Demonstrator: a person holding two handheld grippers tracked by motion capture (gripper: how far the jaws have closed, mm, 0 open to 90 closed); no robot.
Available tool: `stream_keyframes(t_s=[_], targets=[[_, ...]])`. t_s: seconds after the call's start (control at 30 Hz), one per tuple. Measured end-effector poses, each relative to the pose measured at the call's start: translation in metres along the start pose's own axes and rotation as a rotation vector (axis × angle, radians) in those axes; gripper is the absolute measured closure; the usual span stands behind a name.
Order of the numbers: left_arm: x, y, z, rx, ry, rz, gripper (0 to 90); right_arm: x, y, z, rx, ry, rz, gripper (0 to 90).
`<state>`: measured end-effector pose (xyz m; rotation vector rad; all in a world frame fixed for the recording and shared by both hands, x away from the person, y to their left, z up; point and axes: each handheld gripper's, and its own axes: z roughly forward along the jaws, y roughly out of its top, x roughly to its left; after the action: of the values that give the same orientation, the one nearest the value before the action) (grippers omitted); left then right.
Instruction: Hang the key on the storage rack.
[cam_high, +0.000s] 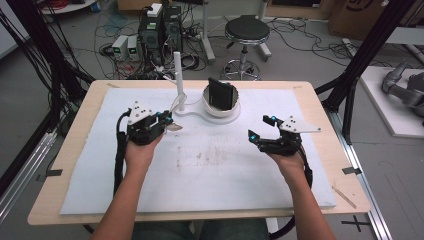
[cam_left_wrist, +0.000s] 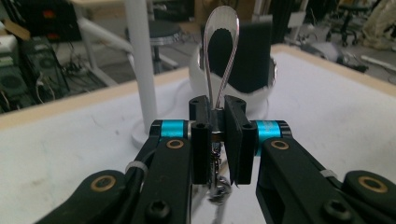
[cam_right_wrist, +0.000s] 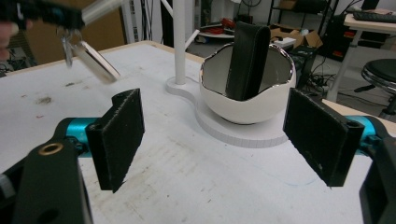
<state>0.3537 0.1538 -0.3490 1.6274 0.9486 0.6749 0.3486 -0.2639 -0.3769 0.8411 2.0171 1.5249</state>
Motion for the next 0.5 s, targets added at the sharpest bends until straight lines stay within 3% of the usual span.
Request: stream_keyframes(t_s=[0.2,0.5], targets=[[0.008,0.019,0.002,-0.07,0.041,-0.019,81.3,-0.001,0.0,0.0,0.004,-0.003,0.004,21.0],[0.015,0.039,0.016,-0.072,0.103,0.003,81.3,0.001,-0.001,0.0,0.009,-0.001,0.007,21.0]])
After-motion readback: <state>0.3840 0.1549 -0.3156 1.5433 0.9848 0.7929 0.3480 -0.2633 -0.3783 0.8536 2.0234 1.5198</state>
